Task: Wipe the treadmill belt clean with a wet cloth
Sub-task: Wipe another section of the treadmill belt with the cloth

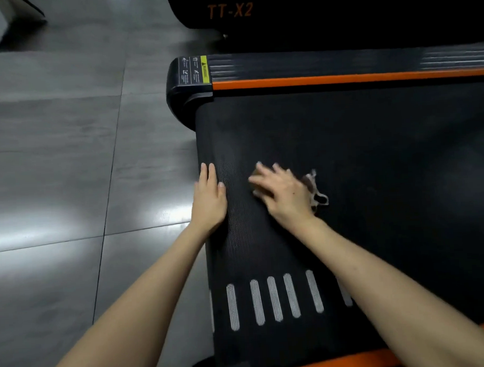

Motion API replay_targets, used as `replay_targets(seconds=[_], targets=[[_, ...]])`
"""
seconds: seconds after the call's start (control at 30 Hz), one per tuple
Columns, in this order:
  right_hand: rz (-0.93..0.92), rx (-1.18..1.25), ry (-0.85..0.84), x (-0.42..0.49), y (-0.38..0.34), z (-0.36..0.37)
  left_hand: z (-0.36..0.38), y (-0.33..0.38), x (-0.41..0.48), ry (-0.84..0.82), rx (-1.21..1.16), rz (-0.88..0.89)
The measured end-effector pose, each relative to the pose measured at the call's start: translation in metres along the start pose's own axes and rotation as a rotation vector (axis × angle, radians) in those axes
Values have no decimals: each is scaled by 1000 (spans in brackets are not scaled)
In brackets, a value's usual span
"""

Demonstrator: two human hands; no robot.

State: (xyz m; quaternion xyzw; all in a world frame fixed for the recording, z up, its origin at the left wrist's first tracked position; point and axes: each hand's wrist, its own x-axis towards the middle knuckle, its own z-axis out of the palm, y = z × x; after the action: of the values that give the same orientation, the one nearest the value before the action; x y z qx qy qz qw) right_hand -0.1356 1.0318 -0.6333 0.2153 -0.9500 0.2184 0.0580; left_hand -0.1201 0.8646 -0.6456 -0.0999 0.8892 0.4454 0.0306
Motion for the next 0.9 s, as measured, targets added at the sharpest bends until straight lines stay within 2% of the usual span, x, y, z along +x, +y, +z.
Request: replay_targets(seconds=[0.03, 0.13, 0.2, 0.23, 0.37, 0.4, 0.47, 0.57, 0.6, 0.73, 0.83, 0.9], targets=[[-99, 7, -3, -26, -11, 1, -3, -4, -9, -15, -43, -14], [-367, 58, -169, -107, -32, -11, -13, -17, -34, -49, -213, -100], [-457, 14, -228, -136, -15, -27, -16, -24, -49, -73, -394, -195], [-408, -13, -200, -144, 2, -36, -17, -27, -56, -93, -467, -236], [219, 91, 5, -160, 42, -74, -15, -33, -77, -99, -564, -275], [262, 93, 10, -160, 35, -71, -13, -32, -81, -85, -585, -274], [143, 113, -36, -162, 5, -53, -9, -29, -88, -58, -616, -279], [-324, 125, -216, -170, -43, -24, -10, -29, -91, -44, -666, -275], [-424, 123, -258, -167, -51, -18, -12, -31, -90, -56, -694, -284], [-672, 61, -296, -130, -56, -10, -22, -41, -83, -139, -821, -377], [-692, -1, -257, -79, -57, 6, -31, -42, -75, -119, -966, -489], [-493, -4, -158, -31, -61, 13, -34, -44, -70, -111, -1018, -525]])
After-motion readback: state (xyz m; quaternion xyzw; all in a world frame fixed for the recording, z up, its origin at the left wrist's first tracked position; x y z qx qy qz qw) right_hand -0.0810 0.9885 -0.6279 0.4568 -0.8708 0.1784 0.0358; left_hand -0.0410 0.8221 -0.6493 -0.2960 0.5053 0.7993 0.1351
